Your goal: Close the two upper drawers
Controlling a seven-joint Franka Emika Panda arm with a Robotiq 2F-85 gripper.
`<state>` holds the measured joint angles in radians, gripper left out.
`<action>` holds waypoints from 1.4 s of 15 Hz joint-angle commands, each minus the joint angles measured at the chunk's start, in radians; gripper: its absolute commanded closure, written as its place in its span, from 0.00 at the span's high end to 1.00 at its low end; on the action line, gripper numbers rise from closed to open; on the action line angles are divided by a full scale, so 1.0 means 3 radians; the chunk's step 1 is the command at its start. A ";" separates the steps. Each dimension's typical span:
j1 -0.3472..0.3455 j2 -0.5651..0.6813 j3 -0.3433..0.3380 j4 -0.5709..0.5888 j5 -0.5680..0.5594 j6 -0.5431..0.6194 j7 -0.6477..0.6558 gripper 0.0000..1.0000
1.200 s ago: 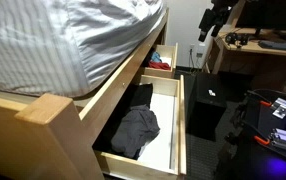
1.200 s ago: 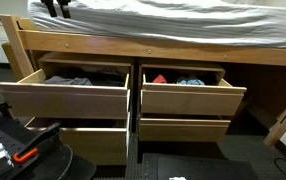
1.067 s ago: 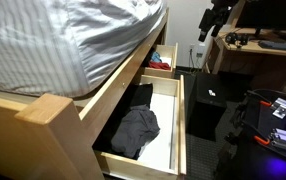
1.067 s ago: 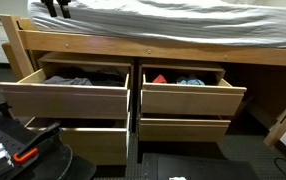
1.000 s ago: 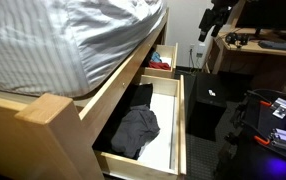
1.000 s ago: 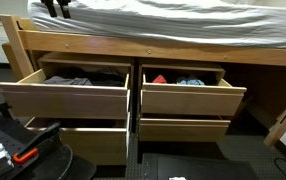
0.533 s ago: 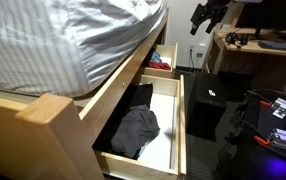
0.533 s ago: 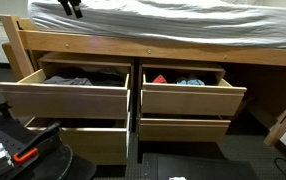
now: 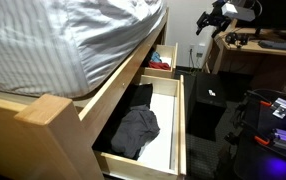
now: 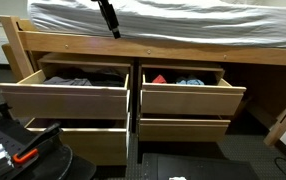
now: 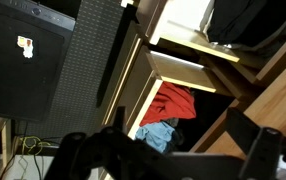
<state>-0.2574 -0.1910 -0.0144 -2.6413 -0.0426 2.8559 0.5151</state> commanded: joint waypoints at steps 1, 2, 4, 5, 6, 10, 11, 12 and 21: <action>0.0001 0.0020 -0.0019 0.0002 0.0009 0.0014 0.0004 1.00; 0.0003 0.0024 -0.0012 0.0002 0.0010 0.0019 0.0029 1.00; -0.0401 0.0223 0.0216 0.0125 -0.0700 0.0232 0.0787 1.00; -0.0498 0.0324 0.0173 0.0193 -0.0827 0.0336 0.1016 1.00; -0.0627 0.0376 0.0143 0.0214 -0.1025 0.0436 0.1227 1.00; -0.1047 0.0680 -0.0029 0.0360 -0.1512 0.0725 0.1987 1.00; -0.0999 0.0843 -0.0083 0.0402 -0.1261 0.0685 0.1948 1.00; -0.0596 0.1081 -0.0346 0.0366 -0.0683 0.0753 0.1528 1.00; -0.1245 0.1880 0.0962 0.0711 0.1253 0.0537 0.0085 1.00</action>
<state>-0.7126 0.3820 0.3340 -2.4334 0.2051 3.0238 0.6364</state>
